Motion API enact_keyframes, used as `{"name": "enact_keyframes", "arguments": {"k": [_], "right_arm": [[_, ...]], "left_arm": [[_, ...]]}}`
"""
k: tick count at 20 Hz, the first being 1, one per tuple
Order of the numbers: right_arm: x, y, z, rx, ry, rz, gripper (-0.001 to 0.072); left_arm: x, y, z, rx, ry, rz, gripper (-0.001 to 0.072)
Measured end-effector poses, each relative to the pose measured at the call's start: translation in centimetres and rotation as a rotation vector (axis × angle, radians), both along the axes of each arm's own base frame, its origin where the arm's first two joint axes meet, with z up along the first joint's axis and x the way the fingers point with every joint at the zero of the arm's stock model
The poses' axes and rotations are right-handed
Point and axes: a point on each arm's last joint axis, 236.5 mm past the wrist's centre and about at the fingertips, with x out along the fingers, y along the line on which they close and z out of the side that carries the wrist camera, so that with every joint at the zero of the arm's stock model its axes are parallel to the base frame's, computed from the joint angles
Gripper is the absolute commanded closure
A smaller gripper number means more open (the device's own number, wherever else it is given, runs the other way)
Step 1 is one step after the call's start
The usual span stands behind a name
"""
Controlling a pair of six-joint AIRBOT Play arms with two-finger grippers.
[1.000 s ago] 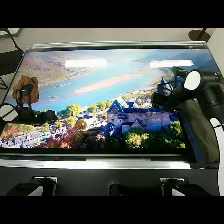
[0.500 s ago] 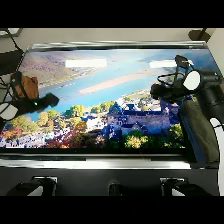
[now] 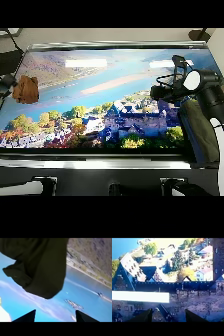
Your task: Fold the shirts.
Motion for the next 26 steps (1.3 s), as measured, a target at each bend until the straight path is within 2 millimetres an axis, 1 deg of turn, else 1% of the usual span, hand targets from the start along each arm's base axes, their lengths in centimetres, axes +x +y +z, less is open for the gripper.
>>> {"name": "enact_keyframes", "arguments": {"k": [1,2,3,5,8,10,11,12,13,15,16,17,18,19,20,22,23,24,25,26], "right_arm": [[-0.2,0.1,-0.1,0.004,0.009,0.004,0.0214],[-0.4,0.3,-0.1,0.011,0.018,0.008,0.0214],[-0.6,0.6,-0.1,0.023,0.024,0.011,0.0214],[-0.8,1.1,-0.1,0.043,0.033,0.016,0.0215],[-0.9,1.3,-0.1,0.054,0.039,0.02,0.0215],[-1.1,1.5,-0.1,0.062,0.046,0.023,0.0215],[-1.1,1.7,-0.1,0.07,0.047,0.024,0.0215],[-1.1,1.9,-0.1,0.077,0.048,0.025,0.0215],[-1.2,2.0,0.0,0.085,0.049,0.026,0.0216],[-1.2,2.3,0.0,0.098,0.05,0.028,0.0216],[-1.2,2.4,0.0,0.103,0.051,0.029,0.0216],[-1.2,2.4,0.1,0.104,0.051,0.029,0.0216],[-1.2,2.4,0.1,0.103,0.05,0.029,0.0216],[-1.2,2.4,0.0,0.099,0.049,0.033,0.0216],[-1.2,2.3,0.0,0.09,0.046,0.039,0.0216],[-1.1,1.9,0.1,0.068,0.037,0.051,0.0216],[-1.1,1.7,0.2,0.058,0.032,0.055,0.0216],[-1.1,1.5,0.2,0.044,0.03,0.057,0.0215],[-1.4,1.1,0.2,0.028,0.036,0.061,0.0215],[-1.8,0.9,0.3,0.014,0.044,0.065,0.0215]], "left_arm": [[0.2,1.1,-1.2,-0.036,0.01,0.031,0.0002],[0.4,1.9,-2.4,-0.063,0.021,0.054,-0.0013],[0.7,2.6,-3.8,-0.088,0.031,0.075,-0.0013],[1.5,3.4,-6.8,-0.141,0.044,0.106,-0.0013],[3.3,3.5,-10.7,-0.223,0.028,0.137,-0.0013],[4.9,3.4,-12.4,-0.263,-0.014,0.131,-0.001],[5.6,3.2,-13.0,-0.279,-0.037,0.118,0.0149],[6.1,3.1,-13.4,-0.289,-0.054,0.106,0.0446],[6.6,2.9,-13.6,-0.298,-0.072,0.096,0.0669],[7.1,2.7,-13.8,-0.312,-0.089,0.082,0.0677],[7.1,2.6,-13.5,-0.312,-0.094,0.071,0.0677],[7.2,2.4,-12.8,-0.305,-0.103,0.053,0.0678],[7.3,2.3,-11.2,-0.281,-0.127,0.028,0.0678],[7.6,2.0,-9.0,-0.249,-0.161,-0.005,0.0678],[7.8,1.4,-6.2,-0.21,-0.199,-0.047,0.0677],[7.7,-1.2,0.8,-0.105,-0.285,-0.168,0.0676],[7.2,-3.4,4.7,-0.047,-0.328,-0.248,0.0677],[6.4,-6.1,8.2,0.0,-0.363,-0.333,0.0676],[5.2,-9.3,11.4,0.042,-0.392,-0.427,0.0676],[3.5,-12.9,13.9,0.067,-0.405,-0.527,0.0676]]}}
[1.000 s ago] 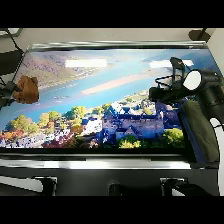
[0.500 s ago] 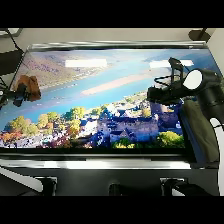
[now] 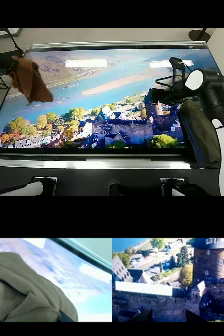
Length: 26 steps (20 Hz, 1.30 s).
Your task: Fold the shirts.
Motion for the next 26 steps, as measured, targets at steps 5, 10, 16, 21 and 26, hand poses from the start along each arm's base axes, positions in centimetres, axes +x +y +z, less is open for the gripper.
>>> {"name": "enact_keyframes", "arguments": {"k": [5,10,16,21,26], "right_arm": [[-4.5,-2.0,-0.4,-0.089,0.146,0.022,0.0215],[-9.3,-4.2,1.2,-0.177,0.242,0.036,0.0215],[-13.6,-5.5,3.5,-0.216,0.272,0.05,0.0266],[-13.1,-4.9,2.3,-0.188,0.275,0.042,0.0079],[-11.2,-0.1,-1.0,-0.006,0.317,0.092,0.0078]], "left_arm": [[-10.3,-18.0,4.6,0.087,0.0,-0.476,0.0677],[-19.9,-30.7,3.7,0.055,0.051,-0.852,0.0678],[-22.9,-34.4,-3.9,0.076,0.328,-0.996,0.0676],[-22.4,-35.4,-15.8,0.094,0.709,-1.046,0.0012],[-18.8,-30.4,-15.5,0.065,0.79,-0.943,0.0016]]}}
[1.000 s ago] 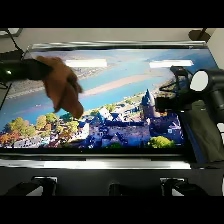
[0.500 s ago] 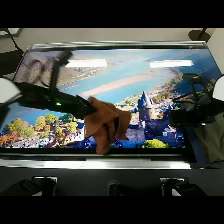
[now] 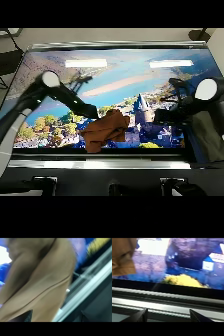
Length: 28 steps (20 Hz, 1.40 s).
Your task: Fold the shirts.
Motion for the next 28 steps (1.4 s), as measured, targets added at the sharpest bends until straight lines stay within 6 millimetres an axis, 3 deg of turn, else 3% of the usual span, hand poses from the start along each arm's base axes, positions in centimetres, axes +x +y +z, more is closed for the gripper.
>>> {"name": "enact_keyframes", "arguments": {"k": [2,4,6,8,11,13,18,19,20,21,22,23,26,28], "right_arm": [[0.4,1.6,-1.8,0.063,0.044,-0.001,0.0081],[0.4,2.5,-4.0,0.096,0.097,-0.01,0.0103],[0.2,3.1,-6.4,0.118,0.146,-0.02,0.0103],[-0.4,3.6,-8.5,0.138,0.192,-0.032,0.0103],[-1.3,4.1,-10.9,0.159,0.246,-0.039,0.0102],[-1.6,4.3,-11.7,0.166,0.261,-0.036,0.0102],[-1.5,4.5,-12.5,0.177,0.259,-0.034,0.0102],[-1.4,4.6,-12.6,0.179,0.254,-0.037,0.0102],[-1.3,4.6,-12.6,0.183,0.249,-0.039,0.0102],[-1.1,4.7,-12.6,0.187,0.245,-0.04,0.0102],[-1.1,4.8,-12.6,0.19,0.243,-0.042,0.0102],[-1.0,4.9,-12.6,0.196,0.241,-0.045,0.0101],[-1.6,5.6,-13.2,0.206,0.252,-0.042,0.0092],[-2.3,7.1,-13.8,0.233,0.26,-0.032,0.0033]], "left_arm": [[2.0,4.8,1.5,0.042,-0.047,0.097,0.0017],[2.6,10.2,1.9,0.104,-0.063,0.209,0.0023],[1.3,14.1,0.4,0.141,-0.013,0.3,0.0025],[-1.1,15.9,-2.9,0.155,0.078,0.358,0.0025],[-3.9,14.4,-8.0,0.079,0.175,0.409,0.0024],[-4.2,12.4,-10.5,-0.004,0.187,0.463,0.0024],[-3.5,9.3,-13.3,-0.128,0.172,0.522,0.0027],[-3.4,8.9,-13.6,-0.137,0.162,0.516,0.0077],[-3.2,8.6,-13.9,-0.142,0.147,0.512,0.0196],[-3.1,8.3,-14.2,-0.145,0.139,0.504,0.0379],[-3.1,8.0,-14.4,-0.146,0.13,0.498,0.0611],[-3.1,7.7,-14.5,-0.149,0.126,0.49,0.0676],[-3.2,7.4,-14.6,-0.152,0.118,0.476,0.0678],[-3.3,7.2,-14.6,-0.155,0.115,0.467,0.0677]]}}
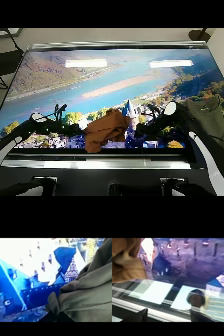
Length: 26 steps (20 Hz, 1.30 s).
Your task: Fold the shirts.
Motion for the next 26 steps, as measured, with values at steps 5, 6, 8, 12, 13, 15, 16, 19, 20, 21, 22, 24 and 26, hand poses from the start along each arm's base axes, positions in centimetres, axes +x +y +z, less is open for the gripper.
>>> {"name": "enact_keyframes", "arguments": {"k": [5,6,8,12,13,15,16,19,20,21,22,24,26], "right_arm": [[0.6,5.8,-1.8,0.129,-0.018,-0.041,0.0041],[0.9,6.7,-2.3,0.151,-0.011,-0.059,0.0057],[1.2,7.9,-3.4,0.178,0.009,-0.094,0.0144],[1.9,9.1,-4.2,0.206,0.019,-0.146,0.0243],[2.1,9.1,-4.5,0.204,0.014,-0.153,0.0293],[2.6,9.0,-4.9,0.193,-0.004,-0.166,0.068],[2.8,8.8,-5.1,0.184,-0.009,-0.176,0.0675],[3.0,9.0,-4.8,0.194,-0.006,-0.188,0.0678],[3.4,8.9,-4.3,0.199,-0.023,-0.183,0.0678],[3.7,8.6,-3.6,0.201,-0.045,-0.17,0.0678],[4.4,8.0,-2.4,0.201,-0.084,-0.153,0.0677],[7.0,5.7,1.4,0.189,-0.217,-0.14,0.0677],[11.0,2.1,8.1,0.166,-0.437,-0.169,0.0677]], "left_arm": [[-0.4,-0.3,0.5,-0.011,-0.001,-0.019,0.0677],[-0.6,-0.3,0.6,-0.014,0.001,-0.024,0.0678],[-0.8,-0.4,0.9,-0.02,0.003,-0.032,0.0677],[-0.9,-0.5,1.3,-0.025,-0.002,-0.038,0.0676],[-1.0,-0.5,1.4,-0.026,-0.002,-0.04,0.0677],[-1.1,-0.6,1.5,-0.028,0.0,-0.043,0.0676],[-1.1,-0.6,1.5,-0.029,0.0,-0.043,0.0676],[-1.2,-0.6,1.7,-0.032,0.0,-0.053,0.0679],[-1.0,-0.6,2.2,-0.032,-0.01,-0.059,0.068],[-0.4,-0.4,3.1,-0.029,-0.041,-0.063,0.068],[0.7,-0.1,4.6,-0.025,-0.092,-0.06,0.068],[4.0,0.9,9.7,-0.011,-0.259,-0.042,0.068],[7.6,2.8,17.9,0.013,-0.495,0.005,0.068]]}}
